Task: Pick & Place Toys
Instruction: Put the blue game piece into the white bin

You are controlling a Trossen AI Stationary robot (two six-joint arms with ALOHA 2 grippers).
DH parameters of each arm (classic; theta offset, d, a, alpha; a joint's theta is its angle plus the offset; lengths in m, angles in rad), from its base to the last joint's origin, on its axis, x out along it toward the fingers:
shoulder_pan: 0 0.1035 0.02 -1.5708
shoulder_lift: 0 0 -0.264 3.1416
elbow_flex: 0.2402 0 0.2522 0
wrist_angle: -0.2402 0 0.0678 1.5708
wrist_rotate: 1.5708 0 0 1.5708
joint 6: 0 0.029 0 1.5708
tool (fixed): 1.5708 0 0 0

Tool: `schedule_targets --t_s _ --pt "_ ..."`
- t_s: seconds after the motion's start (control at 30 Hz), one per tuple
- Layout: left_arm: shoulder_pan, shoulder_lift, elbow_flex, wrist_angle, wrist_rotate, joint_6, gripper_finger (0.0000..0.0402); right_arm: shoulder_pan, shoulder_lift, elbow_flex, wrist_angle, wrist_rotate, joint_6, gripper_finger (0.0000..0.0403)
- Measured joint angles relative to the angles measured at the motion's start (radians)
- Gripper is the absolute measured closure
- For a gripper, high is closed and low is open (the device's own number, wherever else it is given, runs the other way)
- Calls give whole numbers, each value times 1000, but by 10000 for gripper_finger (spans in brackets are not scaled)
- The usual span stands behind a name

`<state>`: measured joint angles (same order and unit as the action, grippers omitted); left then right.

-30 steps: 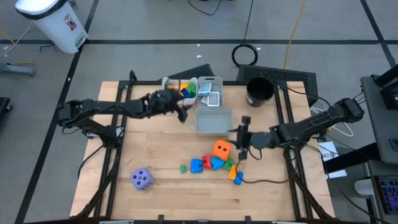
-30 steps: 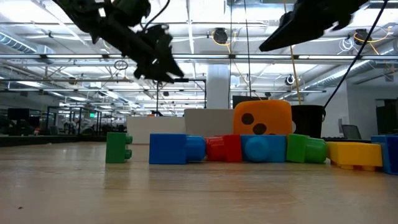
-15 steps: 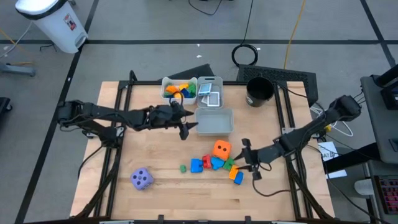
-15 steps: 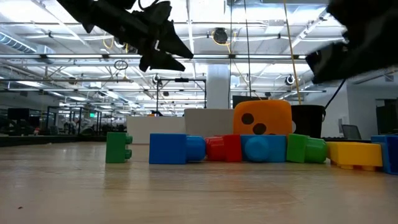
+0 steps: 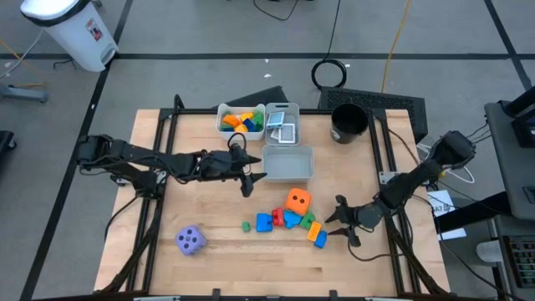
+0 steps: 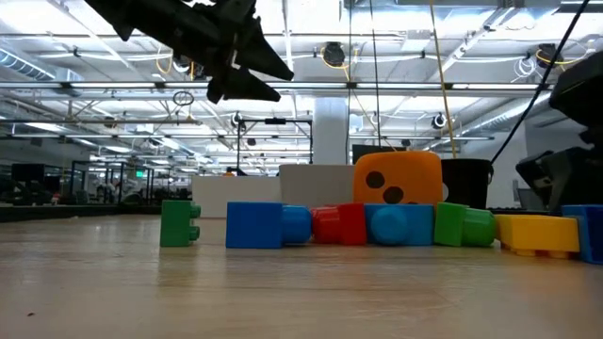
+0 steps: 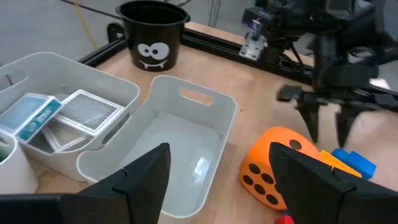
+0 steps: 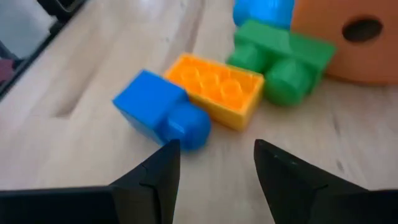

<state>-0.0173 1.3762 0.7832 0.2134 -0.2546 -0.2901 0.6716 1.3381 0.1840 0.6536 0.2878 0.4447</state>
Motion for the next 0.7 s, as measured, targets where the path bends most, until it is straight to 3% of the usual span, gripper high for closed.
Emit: schedule_targets --t_s 0.27,0.7 --pt "-5 0 0 0 -37 -6 142 4 177 24 299 -98 -97 197" --pt "-4 0 0 -1 -73 -2 128 3 393 191 276 -136 -204 170"
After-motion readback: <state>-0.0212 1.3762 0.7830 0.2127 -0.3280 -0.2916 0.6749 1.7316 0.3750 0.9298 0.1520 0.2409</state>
